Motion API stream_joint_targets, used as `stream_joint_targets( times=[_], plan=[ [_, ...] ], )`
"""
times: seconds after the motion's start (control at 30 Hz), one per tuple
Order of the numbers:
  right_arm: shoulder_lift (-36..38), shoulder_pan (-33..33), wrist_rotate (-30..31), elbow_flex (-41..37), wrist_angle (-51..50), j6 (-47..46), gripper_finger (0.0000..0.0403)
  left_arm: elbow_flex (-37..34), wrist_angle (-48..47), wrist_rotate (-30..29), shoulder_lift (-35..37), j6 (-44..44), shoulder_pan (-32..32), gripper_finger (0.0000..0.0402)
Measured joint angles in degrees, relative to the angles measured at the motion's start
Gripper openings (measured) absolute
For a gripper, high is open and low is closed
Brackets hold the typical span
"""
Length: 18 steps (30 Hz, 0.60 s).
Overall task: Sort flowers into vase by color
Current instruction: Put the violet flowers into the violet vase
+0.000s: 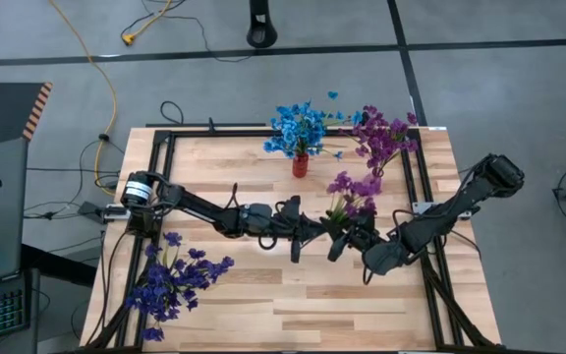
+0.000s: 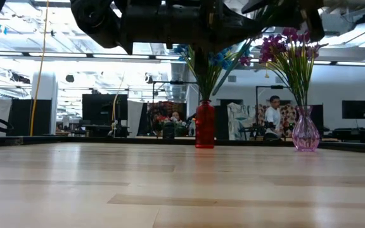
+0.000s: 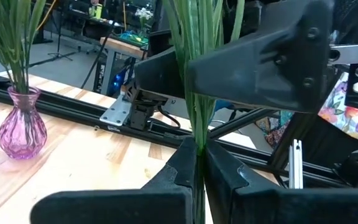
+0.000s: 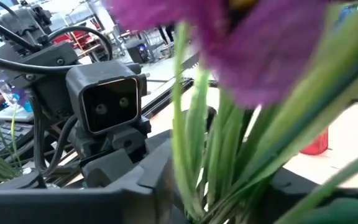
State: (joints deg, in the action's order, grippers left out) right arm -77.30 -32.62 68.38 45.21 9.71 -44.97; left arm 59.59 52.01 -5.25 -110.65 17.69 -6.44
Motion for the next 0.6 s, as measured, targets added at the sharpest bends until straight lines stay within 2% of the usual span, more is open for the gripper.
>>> stream_joint_targets(
  times=[0.2, 0.33, 0.47, 0.6],
  plan=[
    [0.0, 0.0, 0.0, 0.0, 0.0, 1.7, 0.0072, 0.0, 0.0, 0.0, 0.0, 0.0, 0.0, 0.0019],
    [0.0, 0.0, 0.0, 0.0, 0.0, 2.0, 0.0038, 0.0, 0.0, -0.1, 0.0, -0.5, 0.0, 0.0031],
    [0.2, -0.4, 0.0, 0.0, 0.0, 5.2, 0.0036, 0.0, 0.2, 0.1, 0.0, -2.9, 0.0, 0.0048],
    [0.7, -1.1, 0.1, 0.9, -0.4, 8.7, 0.0048, 0.0, 0.3, 0.2, 0.0, -3.5, 0.2, 0.0084]
  ],
)
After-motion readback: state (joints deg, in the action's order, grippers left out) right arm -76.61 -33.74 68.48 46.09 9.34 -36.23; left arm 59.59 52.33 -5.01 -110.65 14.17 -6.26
